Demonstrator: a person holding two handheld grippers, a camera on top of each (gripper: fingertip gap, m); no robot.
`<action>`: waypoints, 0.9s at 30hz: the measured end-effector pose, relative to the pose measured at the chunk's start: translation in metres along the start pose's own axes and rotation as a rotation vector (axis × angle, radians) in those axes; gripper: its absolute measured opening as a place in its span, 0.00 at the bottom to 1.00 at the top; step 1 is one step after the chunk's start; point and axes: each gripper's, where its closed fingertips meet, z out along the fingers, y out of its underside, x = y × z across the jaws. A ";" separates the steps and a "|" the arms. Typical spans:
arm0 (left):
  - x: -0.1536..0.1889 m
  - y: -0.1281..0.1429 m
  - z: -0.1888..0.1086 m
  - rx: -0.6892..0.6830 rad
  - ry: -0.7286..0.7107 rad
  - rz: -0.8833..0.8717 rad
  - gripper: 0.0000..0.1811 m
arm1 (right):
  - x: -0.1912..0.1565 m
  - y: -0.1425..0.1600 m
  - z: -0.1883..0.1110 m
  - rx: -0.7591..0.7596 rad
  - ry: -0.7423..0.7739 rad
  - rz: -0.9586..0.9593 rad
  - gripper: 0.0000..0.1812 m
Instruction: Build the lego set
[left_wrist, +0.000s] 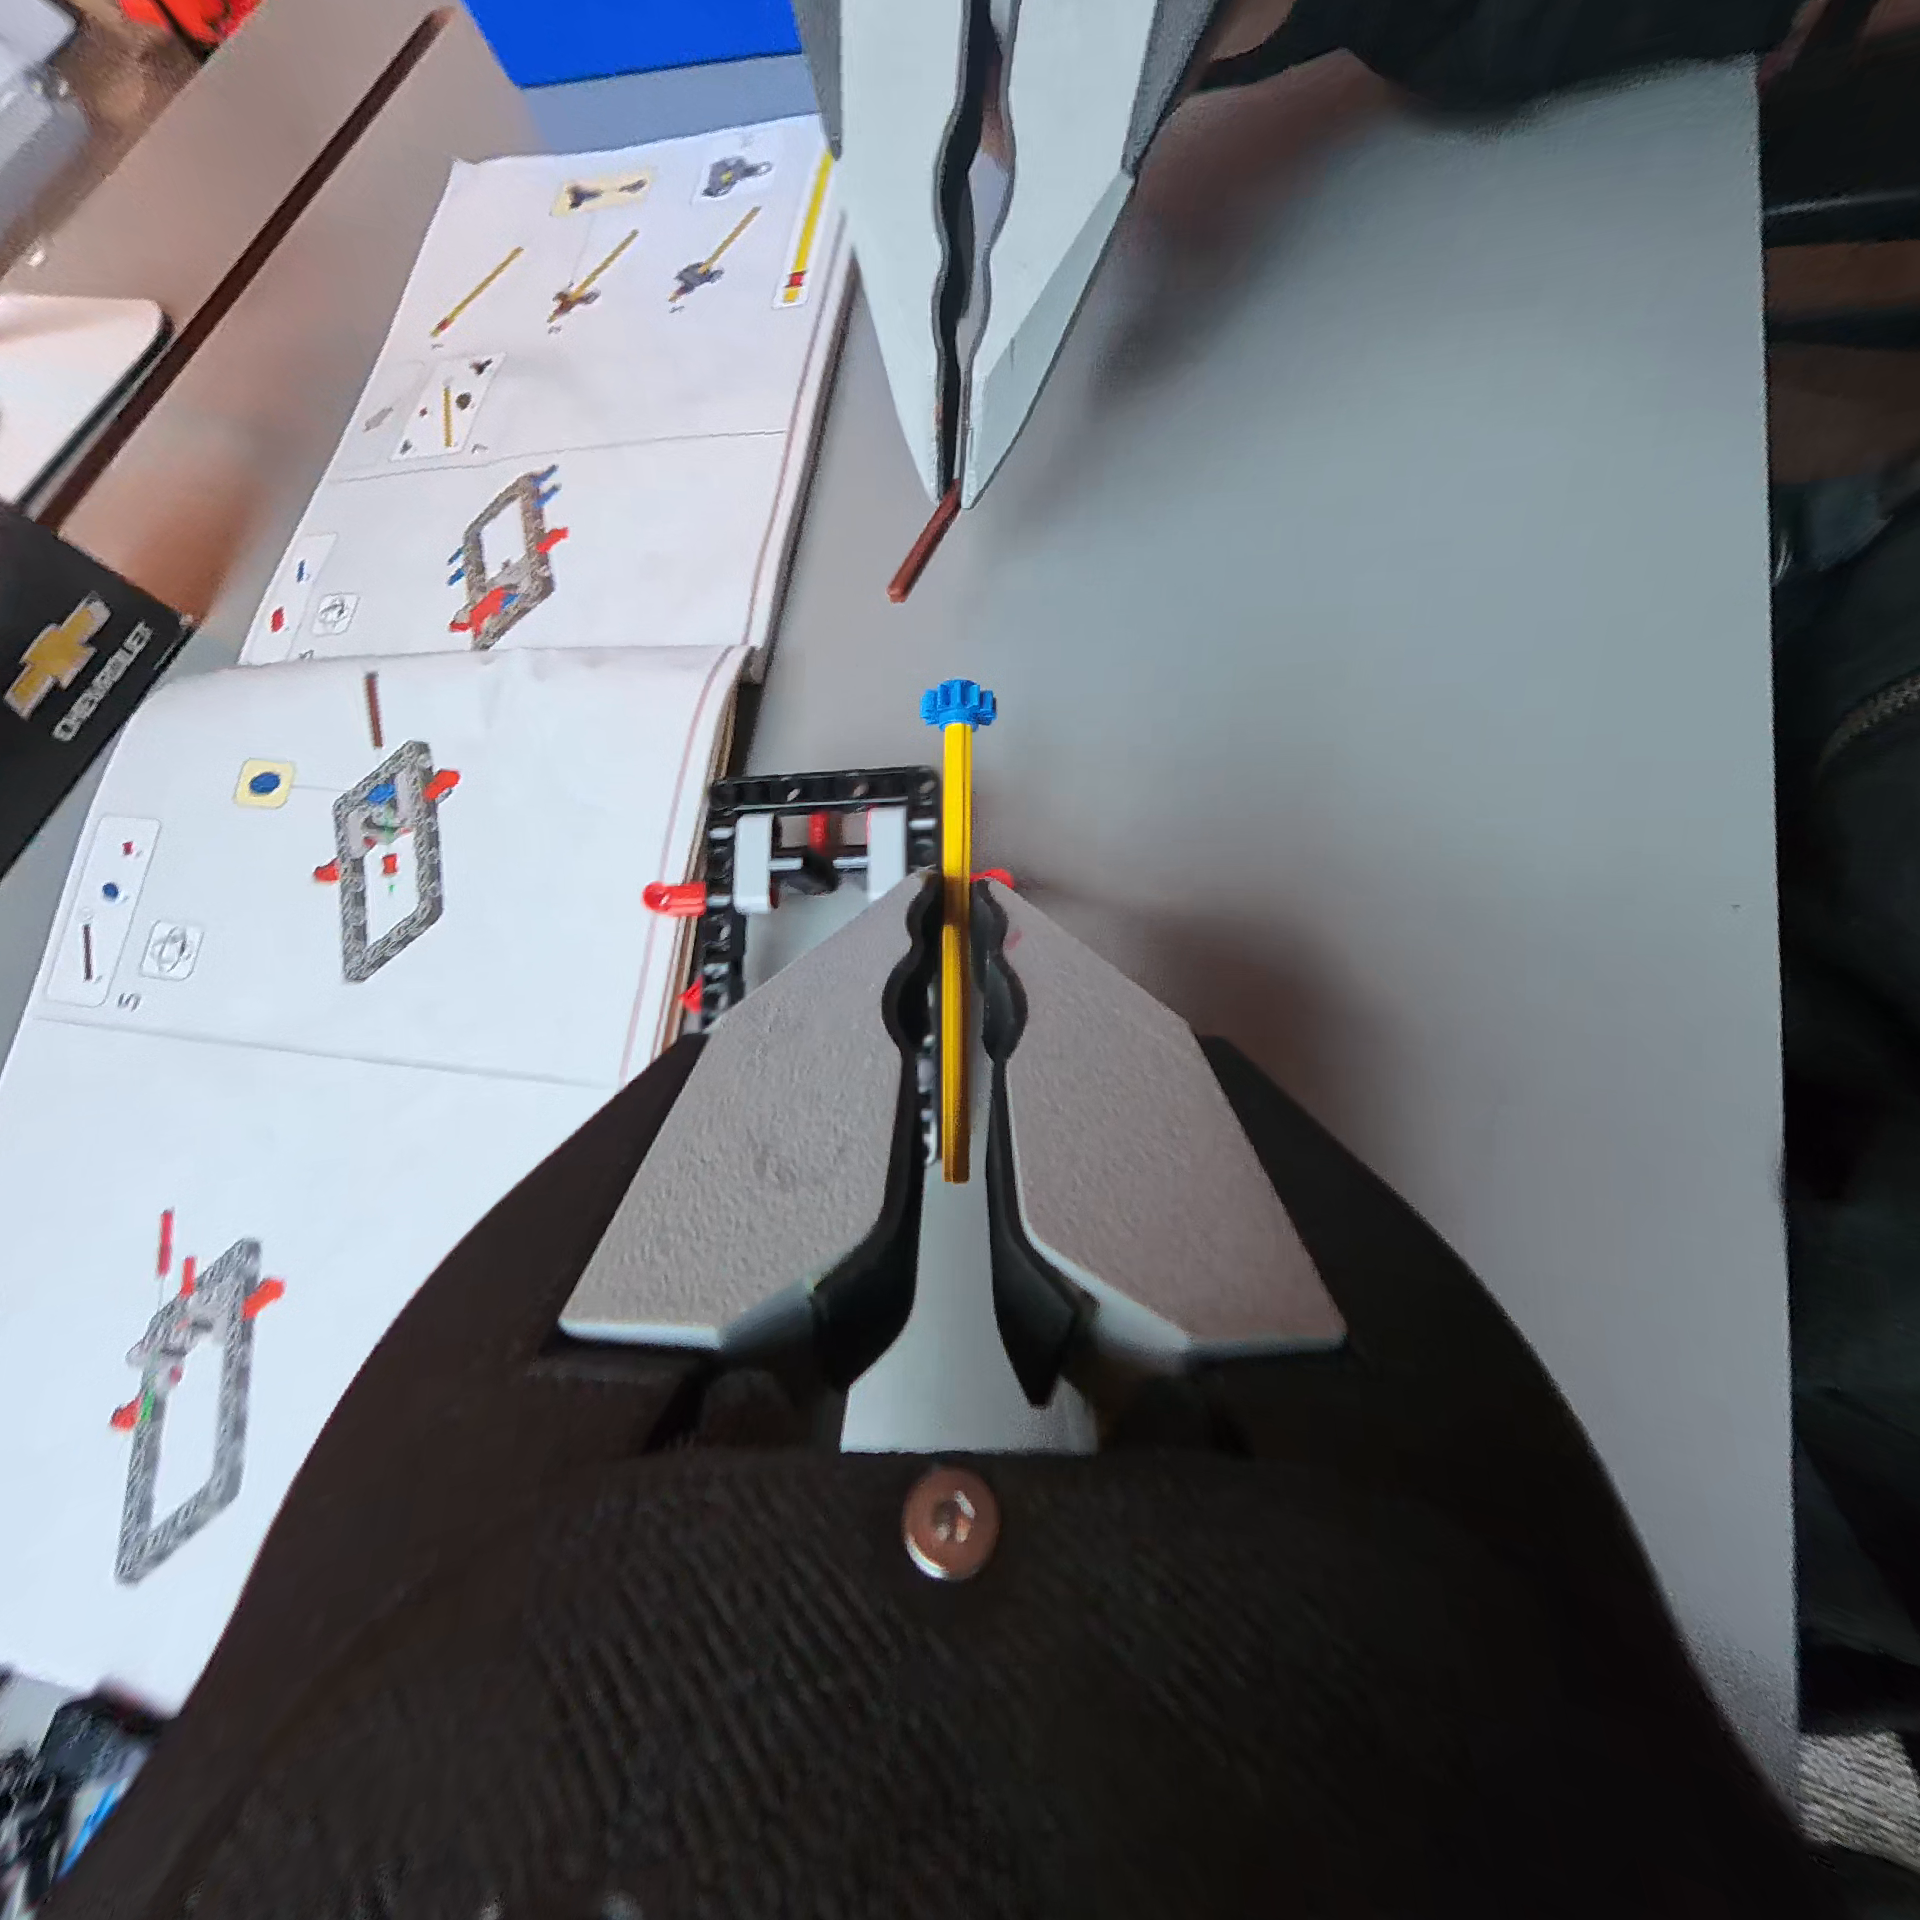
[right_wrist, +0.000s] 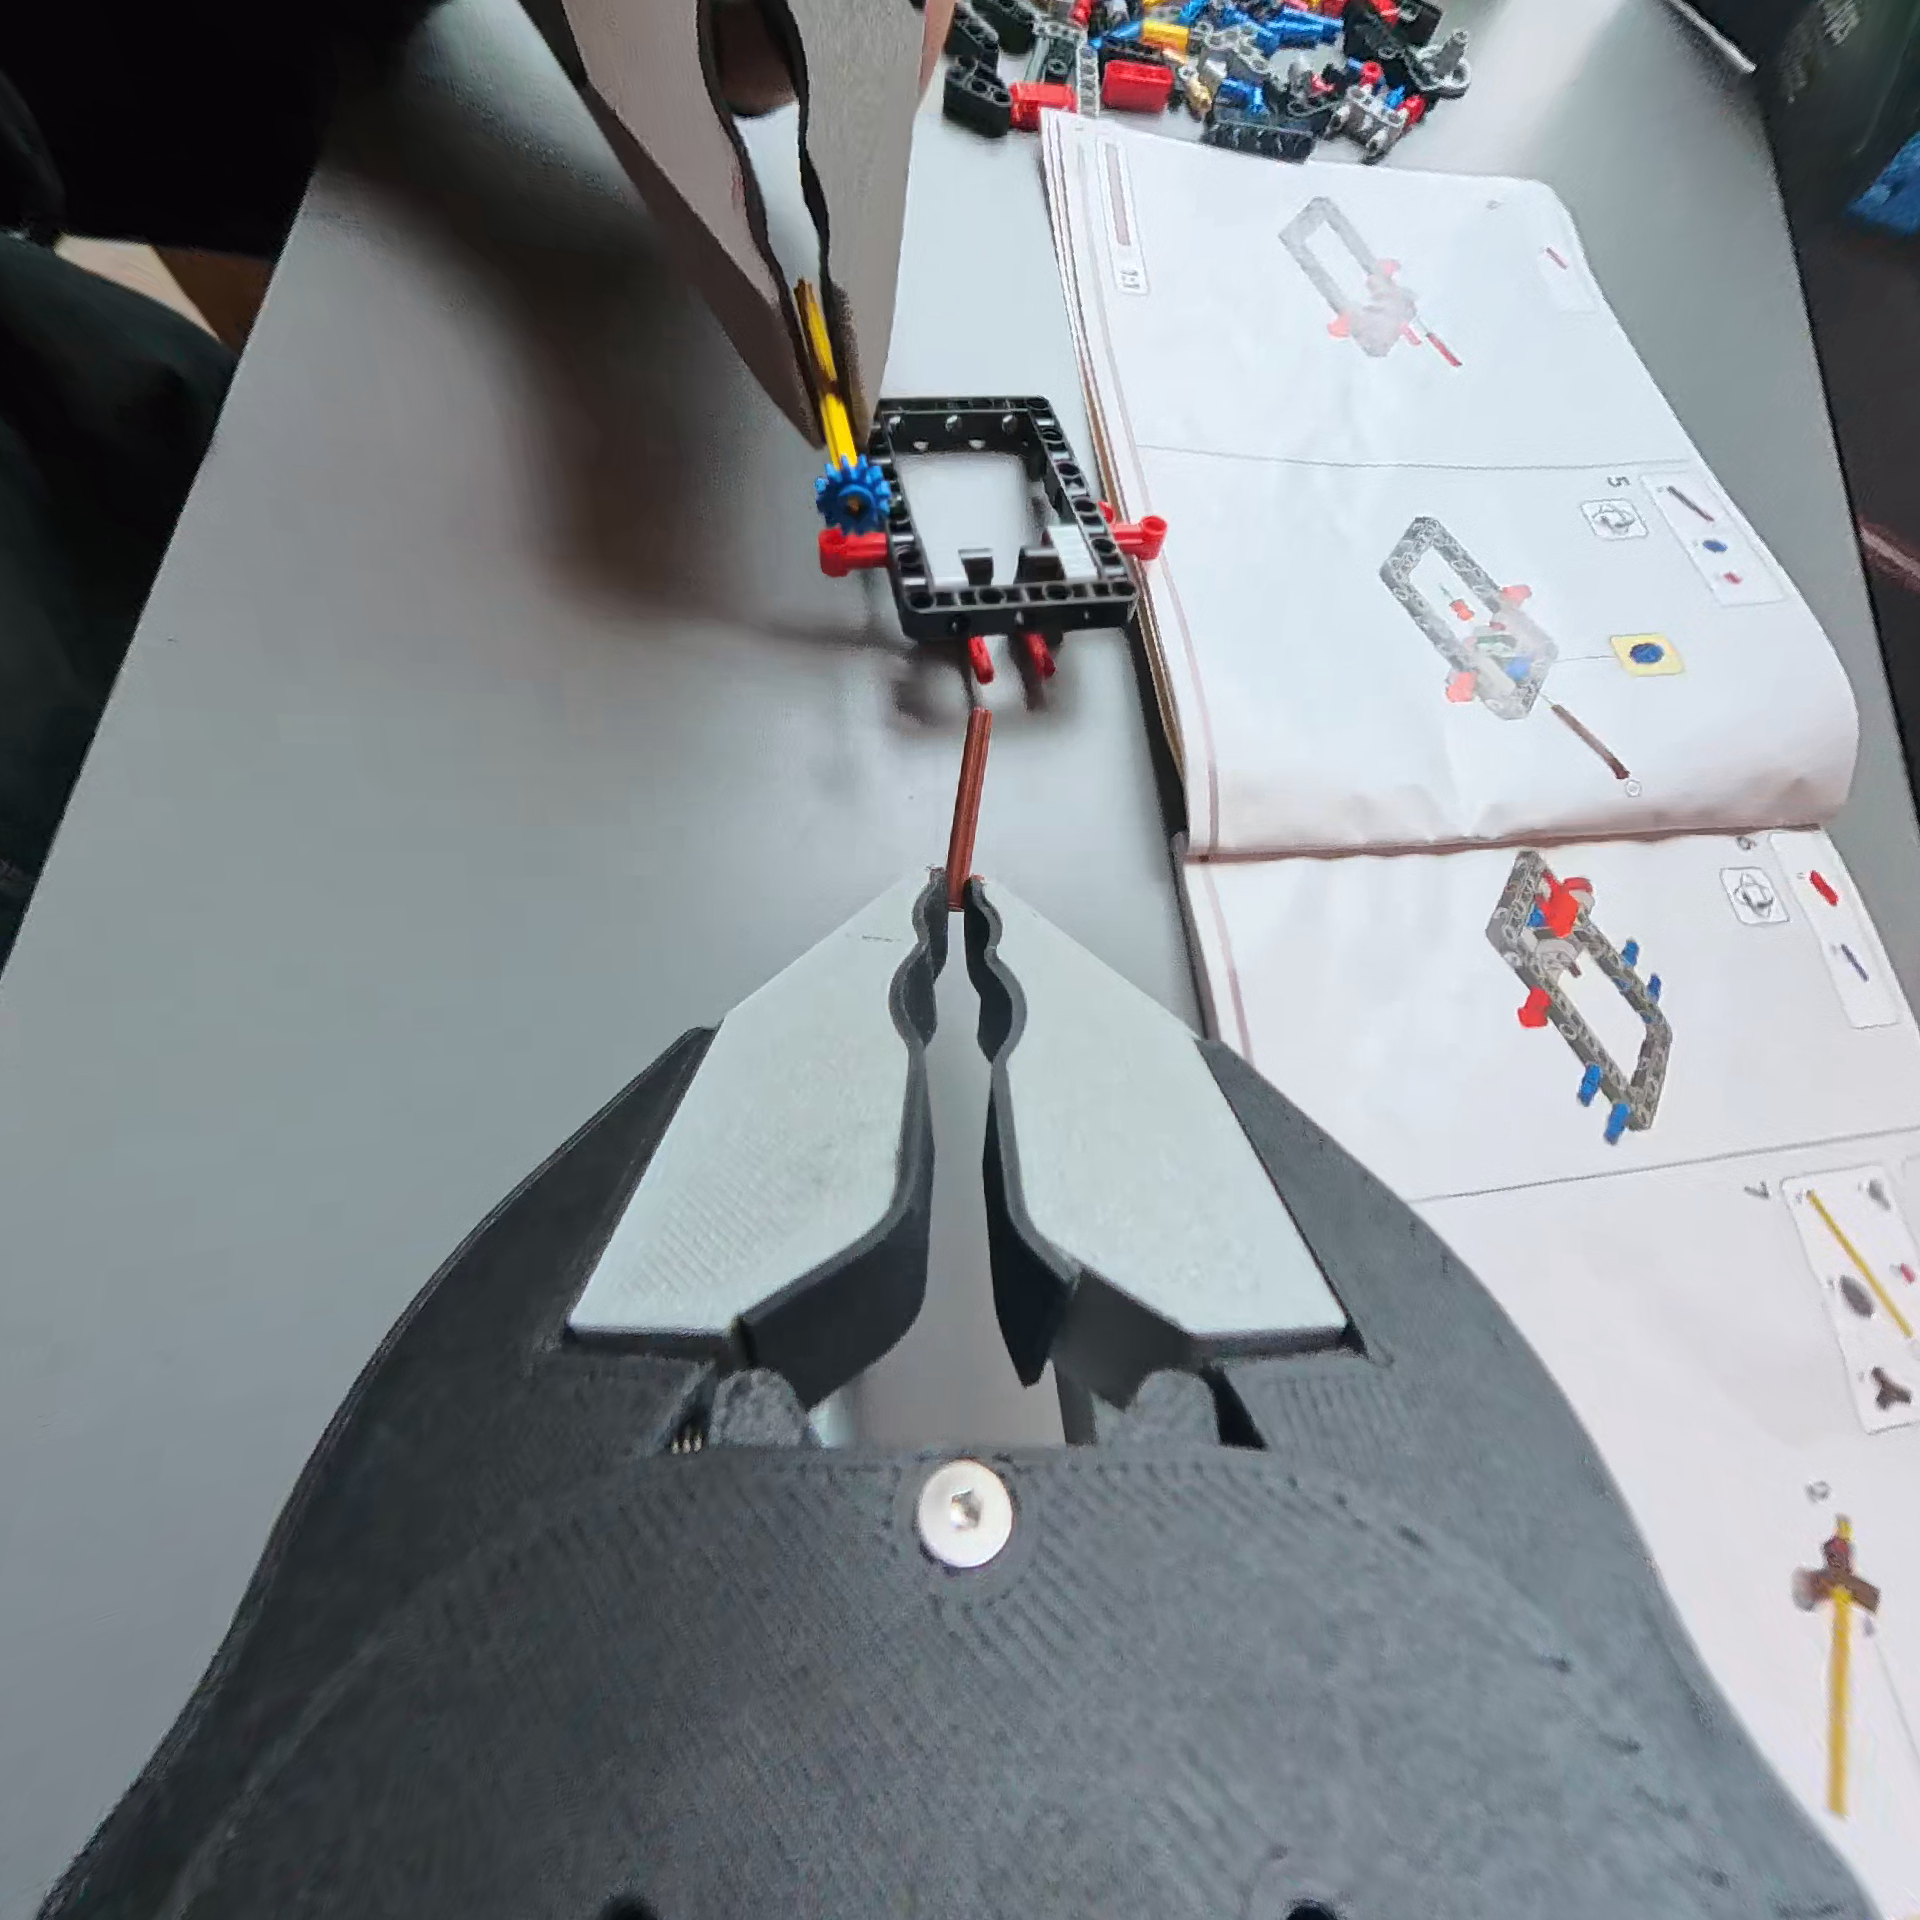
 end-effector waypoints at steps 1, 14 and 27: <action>-0.006 0.002 -0.004 -0.022 -0.002 -0.032 0.01 | 0.002 -0.005 0.002 -0.018 -0.017 -0.005 0.00; -0.026 0.035 0.002 -0.129 0.068 -0.173 0.01 | 0.022 -0.015 0.028 -0.227 -0.145 -0.089 0.00; -0.024 0.030 0.009 -0.126 0.071 -0.204 0.01 | 0.018 -0.015 0.028 -0.240 0.188 -0.444 0.00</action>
